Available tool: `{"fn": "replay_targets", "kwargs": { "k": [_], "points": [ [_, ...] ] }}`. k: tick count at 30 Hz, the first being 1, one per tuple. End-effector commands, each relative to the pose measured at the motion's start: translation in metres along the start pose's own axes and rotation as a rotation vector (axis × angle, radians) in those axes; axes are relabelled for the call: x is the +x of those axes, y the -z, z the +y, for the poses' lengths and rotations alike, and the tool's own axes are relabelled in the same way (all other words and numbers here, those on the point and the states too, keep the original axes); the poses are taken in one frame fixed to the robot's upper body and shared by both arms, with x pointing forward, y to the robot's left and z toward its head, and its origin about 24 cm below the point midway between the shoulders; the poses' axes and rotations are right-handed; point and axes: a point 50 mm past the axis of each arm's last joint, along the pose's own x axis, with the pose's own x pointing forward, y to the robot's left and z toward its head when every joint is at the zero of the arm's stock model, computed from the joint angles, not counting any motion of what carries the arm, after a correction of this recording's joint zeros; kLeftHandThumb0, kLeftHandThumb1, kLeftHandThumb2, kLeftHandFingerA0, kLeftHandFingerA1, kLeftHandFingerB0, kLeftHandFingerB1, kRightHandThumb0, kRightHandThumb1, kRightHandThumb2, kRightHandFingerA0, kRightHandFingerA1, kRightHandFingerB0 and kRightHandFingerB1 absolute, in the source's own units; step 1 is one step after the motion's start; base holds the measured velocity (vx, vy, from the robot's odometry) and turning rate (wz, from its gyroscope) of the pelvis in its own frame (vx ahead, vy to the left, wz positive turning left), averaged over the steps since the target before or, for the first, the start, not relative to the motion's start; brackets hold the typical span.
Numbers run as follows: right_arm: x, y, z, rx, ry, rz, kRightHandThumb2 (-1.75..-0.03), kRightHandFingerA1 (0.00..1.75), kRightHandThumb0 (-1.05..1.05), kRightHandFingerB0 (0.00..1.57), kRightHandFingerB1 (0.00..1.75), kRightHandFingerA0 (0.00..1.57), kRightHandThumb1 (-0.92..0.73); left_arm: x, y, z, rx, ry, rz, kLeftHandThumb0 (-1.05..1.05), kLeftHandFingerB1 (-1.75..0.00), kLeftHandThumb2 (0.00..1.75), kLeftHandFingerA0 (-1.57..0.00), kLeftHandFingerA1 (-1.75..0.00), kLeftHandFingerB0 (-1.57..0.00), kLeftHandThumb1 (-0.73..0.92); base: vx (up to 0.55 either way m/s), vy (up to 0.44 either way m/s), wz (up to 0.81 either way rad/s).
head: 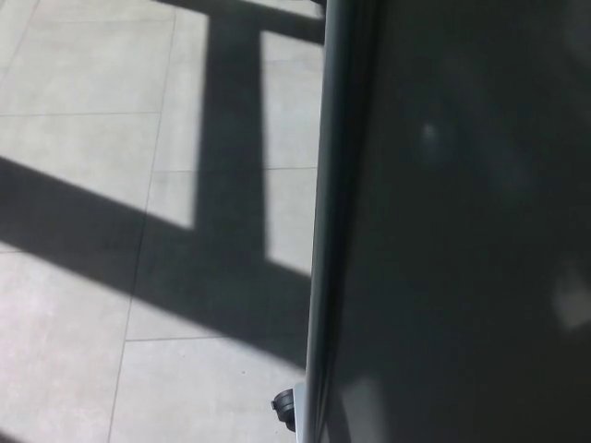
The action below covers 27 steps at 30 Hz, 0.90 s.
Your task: A white board is being place on the right hand side and parallel to the robot and the robot uses its left hand to grab on the leftside of the whiteboard and drag the whiteboard from the right hand side to the left hand side
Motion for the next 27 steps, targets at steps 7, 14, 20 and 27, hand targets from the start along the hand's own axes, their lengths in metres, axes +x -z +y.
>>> {"fn": "replay_targets", "kwargs": {
  "k": [7,14,20,27],
  "points": [
    [-0.004,0.001,0.0,0.047,-0.029,-0.074,-0.76,0.89,-0.4,0.47,0.83,0.84,-0.76,0.02,-0.078,0.017,-0.16,0.087,-0.28,-0.28,-0.47,0.99,0.0,-0.49,0.0,0.51,0.0,0.0,0.0],
    [-0.015,0.01,-0.001,-0.134,0.123,-0.14,-0.71,1.03,-0.47,0.39,0.87,0.88,-0.79,0.013,-0.171,0.017,-0.087,0.182,-0.513,-0.37,-0.41,0.81,-0.01,-0.45,0.0,0.35,0.0,0.0,0.0],
    [-0.02,0.017,-0.008,-0.106,0.161,-0.121,-0.66,1.01,-0.46,0.26,0.82,1.24,-0.83,0.002,-0.217,0.004,0.035,0.23,-0.606,-0.39,-0.22,0.59,-0.12,-0.34,-0.08,0.53,0.0,0.0,0.0],
    [-0.019,0.018,-0.005,-0.173,0.169,-0.109,-0.68,0.89,-0.49,0.19,0.81,1.03,-0.81,-0.003,-0.261,-0.02,0.123,0.326,-0.662,-0.47,-0.18,0.64,-0.07,-0.32,-0.05,0.46,0.0,0.0,0.0]
  ]
}}
